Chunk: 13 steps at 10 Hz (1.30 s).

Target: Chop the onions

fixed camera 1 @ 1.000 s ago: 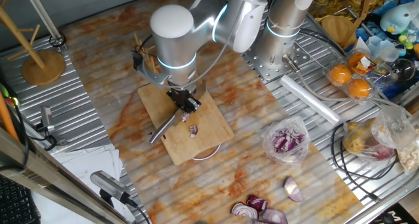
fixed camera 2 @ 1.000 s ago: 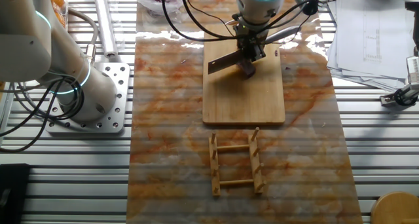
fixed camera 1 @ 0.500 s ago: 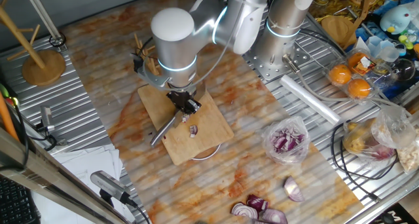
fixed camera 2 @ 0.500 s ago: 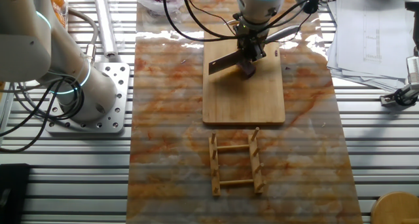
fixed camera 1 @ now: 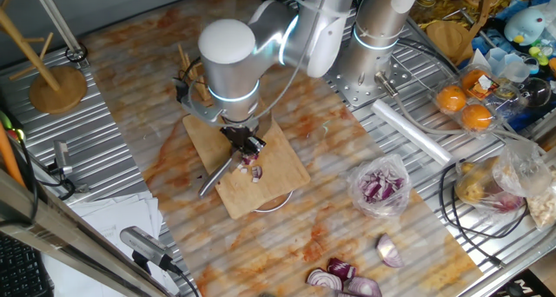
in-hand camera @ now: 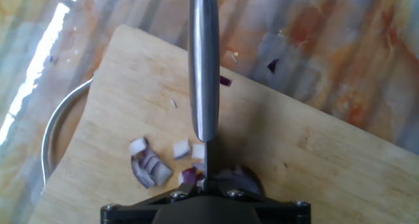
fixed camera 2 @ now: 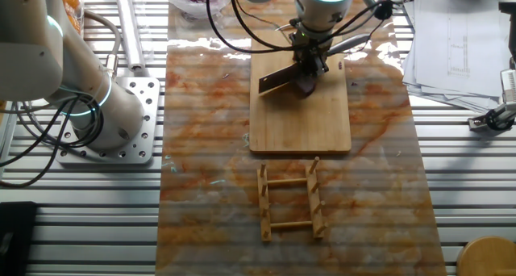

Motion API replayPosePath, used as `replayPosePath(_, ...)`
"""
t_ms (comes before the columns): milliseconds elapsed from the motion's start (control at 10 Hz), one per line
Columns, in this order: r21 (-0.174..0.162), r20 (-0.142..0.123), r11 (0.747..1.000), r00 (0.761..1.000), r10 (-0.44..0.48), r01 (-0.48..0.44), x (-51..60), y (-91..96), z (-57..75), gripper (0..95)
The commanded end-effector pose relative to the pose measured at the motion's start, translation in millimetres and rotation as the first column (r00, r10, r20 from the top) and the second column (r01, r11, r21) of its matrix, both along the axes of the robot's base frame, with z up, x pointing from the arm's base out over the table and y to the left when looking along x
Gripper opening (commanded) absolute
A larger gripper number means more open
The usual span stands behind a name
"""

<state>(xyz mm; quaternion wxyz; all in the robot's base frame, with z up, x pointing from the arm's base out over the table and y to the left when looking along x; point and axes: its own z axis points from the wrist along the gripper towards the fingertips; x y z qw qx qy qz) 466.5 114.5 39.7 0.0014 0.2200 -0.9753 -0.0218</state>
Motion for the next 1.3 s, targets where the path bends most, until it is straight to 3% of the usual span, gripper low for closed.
replayPosePath(100,-0.008,-0.013,1.0,1.0,0.001,-0.002,-4.4,1.4,22.9,0.0)
replayPosePath(200,-0.012,-0.015,1.0,1.0,0.012,-0.012,-7.2,-0.8,30.8,0.0)
replayPosePath(400,-0.012,-0.008,1.0,1.0,0.022,-0.022,-8.6,-5.6,30.8,0.0)
replayPosePath(600,-0.028,-0.003,0.999,1.0,0.023,-0.023,-6.4,-8.5,26.3,0.0)
replayPosePath(1300,-0.035,0.007,0.999,1.0,0.028,-0.027,0.6,-14.1,13.7,0.0)
